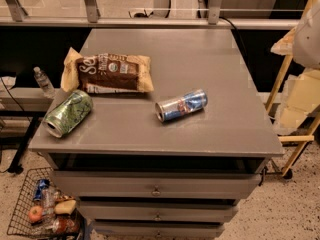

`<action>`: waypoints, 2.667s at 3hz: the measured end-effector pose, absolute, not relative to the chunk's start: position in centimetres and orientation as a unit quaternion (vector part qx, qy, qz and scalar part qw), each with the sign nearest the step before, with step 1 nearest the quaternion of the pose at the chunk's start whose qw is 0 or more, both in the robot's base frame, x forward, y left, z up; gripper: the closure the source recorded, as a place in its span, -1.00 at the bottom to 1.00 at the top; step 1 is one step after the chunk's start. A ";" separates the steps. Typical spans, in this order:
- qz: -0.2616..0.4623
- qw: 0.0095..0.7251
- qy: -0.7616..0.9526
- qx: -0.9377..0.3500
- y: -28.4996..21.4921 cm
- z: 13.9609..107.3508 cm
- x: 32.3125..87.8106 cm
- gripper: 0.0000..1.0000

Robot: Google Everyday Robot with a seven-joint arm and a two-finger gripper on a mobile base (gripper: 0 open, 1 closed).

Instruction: Place redbull can upright

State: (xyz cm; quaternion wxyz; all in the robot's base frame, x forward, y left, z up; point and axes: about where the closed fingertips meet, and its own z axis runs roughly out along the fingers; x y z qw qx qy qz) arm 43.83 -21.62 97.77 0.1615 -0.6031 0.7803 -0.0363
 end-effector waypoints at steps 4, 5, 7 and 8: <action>-0.027 0.081 0.640 -0.764 -10.3 91.4 47.2 -1.00; -0.043 0.068 0.629 -0.773 -9.1 90.8 47.8 -1.00; -0.023 0.031 0.578 -0.815 -4.7 86.1 50.4 -1.00; -0.023 0.019 0.581 -0.813 -4.4 84.5 51.2 -1.00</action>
Offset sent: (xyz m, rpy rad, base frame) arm 0.0413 0.0990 -0.0567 -0.1792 0.1035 0.4010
